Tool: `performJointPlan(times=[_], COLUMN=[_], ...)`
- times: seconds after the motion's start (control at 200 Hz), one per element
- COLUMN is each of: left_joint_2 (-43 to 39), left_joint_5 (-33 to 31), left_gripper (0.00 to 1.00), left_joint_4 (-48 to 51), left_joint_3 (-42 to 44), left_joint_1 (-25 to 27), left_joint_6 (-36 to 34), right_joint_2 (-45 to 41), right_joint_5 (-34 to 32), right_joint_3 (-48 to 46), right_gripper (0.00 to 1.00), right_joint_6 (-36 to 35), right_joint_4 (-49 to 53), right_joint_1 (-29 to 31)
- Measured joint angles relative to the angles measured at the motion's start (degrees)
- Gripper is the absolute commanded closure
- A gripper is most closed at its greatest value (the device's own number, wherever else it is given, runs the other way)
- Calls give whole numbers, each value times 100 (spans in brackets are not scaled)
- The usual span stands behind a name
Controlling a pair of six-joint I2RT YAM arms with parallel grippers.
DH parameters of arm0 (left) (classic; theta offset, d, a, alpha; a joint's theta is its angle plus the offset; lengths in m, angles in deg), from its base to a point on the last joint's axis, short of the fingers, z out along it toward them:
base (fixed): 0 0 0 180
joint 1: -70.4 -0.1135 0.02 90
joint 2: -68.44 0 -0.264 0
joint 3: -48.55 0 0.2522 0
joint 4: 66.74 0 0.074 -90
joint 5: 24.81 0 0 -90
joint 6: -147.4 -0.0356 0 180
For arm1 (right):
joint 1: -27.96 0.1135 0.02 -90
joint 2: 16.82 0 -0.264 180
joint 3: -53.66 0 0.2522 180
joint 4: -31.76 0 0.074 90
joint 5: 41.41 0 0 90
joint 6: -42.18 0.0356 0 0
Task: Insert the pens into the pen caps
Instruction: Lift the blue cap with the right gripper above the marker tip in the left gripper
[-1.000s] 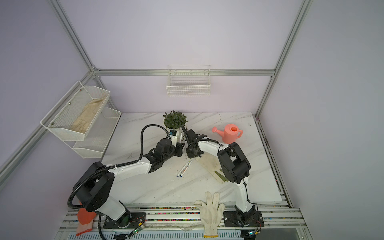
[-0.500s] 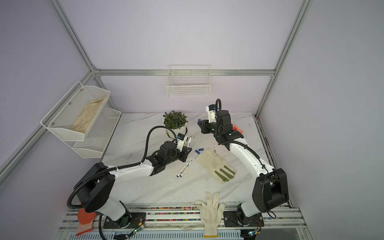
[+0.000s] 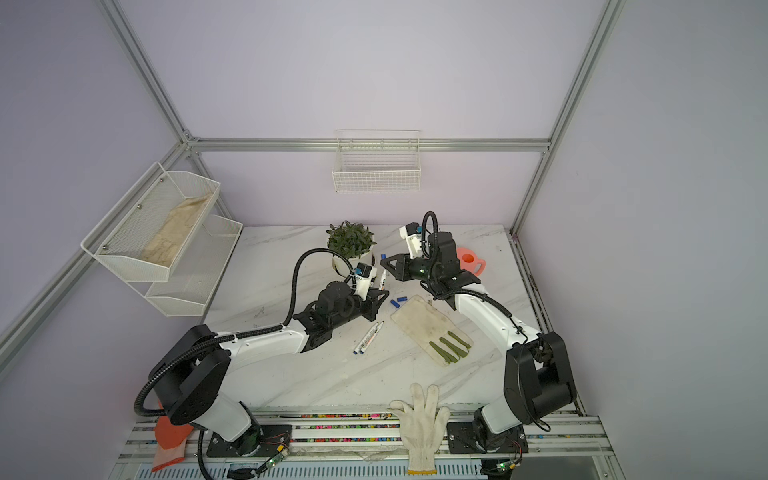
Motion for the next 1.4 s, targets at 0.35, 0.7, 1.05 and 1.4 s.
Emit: performJointPlan(times=[0.35, 0.7, 1.05, 1.4], left_joint_2=[33, 33, 33, 37], left_joint_5=[-31, -42, -44, 0], left_gripper=[100, 100, 100, 100], left_joint_4=[-26, -136, -254, -452], left_joint_3=[0, 0, 0, 0], left_joint_1=[0, 0, 0, -17], left_joint_6=[17, 22, 63, 181], right_joint_2=[-9, -42, -44, -136], right_joint_5=[173, 162, 162, 319], right_joint_3=[-33, -33, -44, -157], right_gripper=[100, 100, 100, 100], right_joint_6=[46, 50, 61, 57], right_joint_4=[-17, -48, -46, -59], right_joint_1=[0, -59, -76, -76])
